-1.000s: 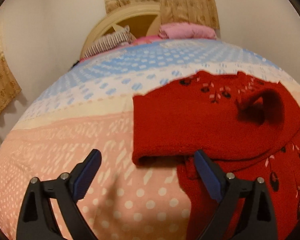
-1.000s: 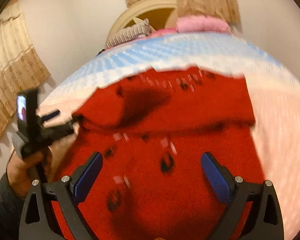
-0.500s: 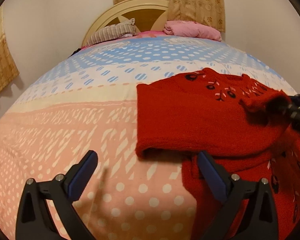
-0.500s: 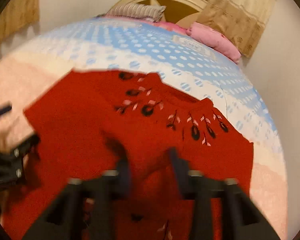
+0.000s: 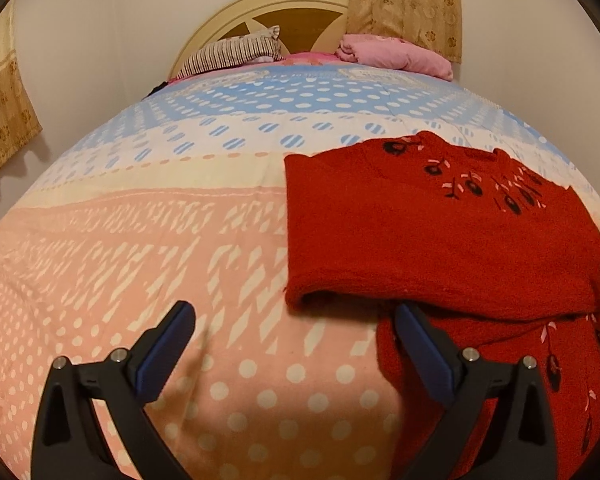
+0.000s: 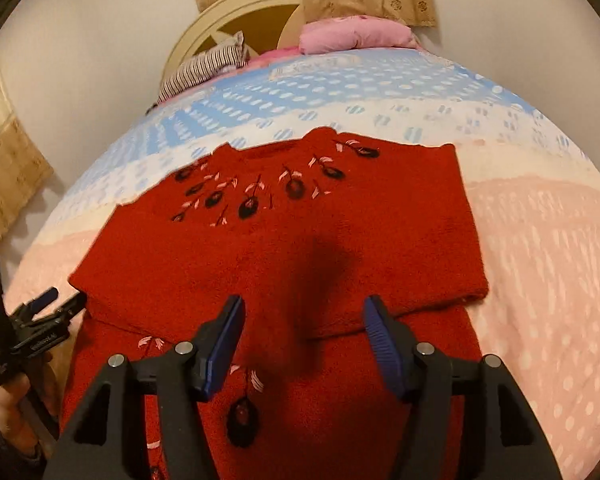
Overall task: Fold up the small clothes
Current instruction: 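Grasp the sweater hem with the right tool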
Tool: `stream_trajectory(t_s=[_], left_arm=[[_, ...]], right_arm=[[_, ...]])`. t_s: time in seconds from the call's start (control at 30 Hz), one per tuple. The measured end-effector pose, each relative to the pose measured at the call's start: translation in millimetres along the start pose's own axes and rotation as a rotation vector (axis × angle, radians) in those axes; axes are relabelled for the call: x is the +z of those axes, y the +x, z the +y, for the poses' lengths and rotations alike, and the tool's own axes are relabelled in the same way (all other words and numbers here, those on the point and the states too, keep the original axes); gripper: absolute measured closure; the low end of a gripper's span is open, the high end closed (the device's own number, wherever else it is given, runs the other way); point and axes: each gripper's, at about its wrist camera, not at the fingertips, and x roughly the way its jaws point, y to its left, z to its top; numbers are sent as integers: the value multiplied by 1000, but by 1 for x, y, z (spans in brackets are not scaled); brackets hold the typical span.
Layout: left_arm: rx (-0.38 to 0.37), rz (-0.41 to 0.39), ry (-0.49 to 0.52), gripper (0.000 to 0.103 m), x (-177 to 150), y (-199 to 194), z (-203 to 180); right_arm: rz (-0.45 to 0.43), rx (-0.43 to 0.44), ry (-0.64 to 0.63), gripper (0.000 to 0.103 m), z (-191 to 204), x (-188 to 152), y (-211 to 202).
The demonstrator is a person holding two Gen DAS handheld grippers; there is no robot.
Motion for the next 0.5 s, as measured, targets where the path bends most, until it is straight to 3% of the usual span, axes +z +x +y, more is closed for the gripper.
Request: stream_trajectory(t_s=[0.13, 0.27, 0.33, 0.43, 0.5], left_arm=[[15, 13, 9, 1, 1, 4, 0], [7, 9, -34, 1, 0, 3, 8], [-6, -1, -57, 1, -1, 0, 13], [-46, -5, -51, 0, -1, -1, 12], [-51, 5, -33, 0, 0, 1, 9]], right_arm=[[-8, 33, -16, 41, 5, 4, -8], [33, -59, -26, 41, 1, 6, 8], [62, -12, 46, 41, -13, 4, 17], [60, 1, 28, 41, -13, -1, 14], [74, 20, 5, 52, -8, -4, 12]])
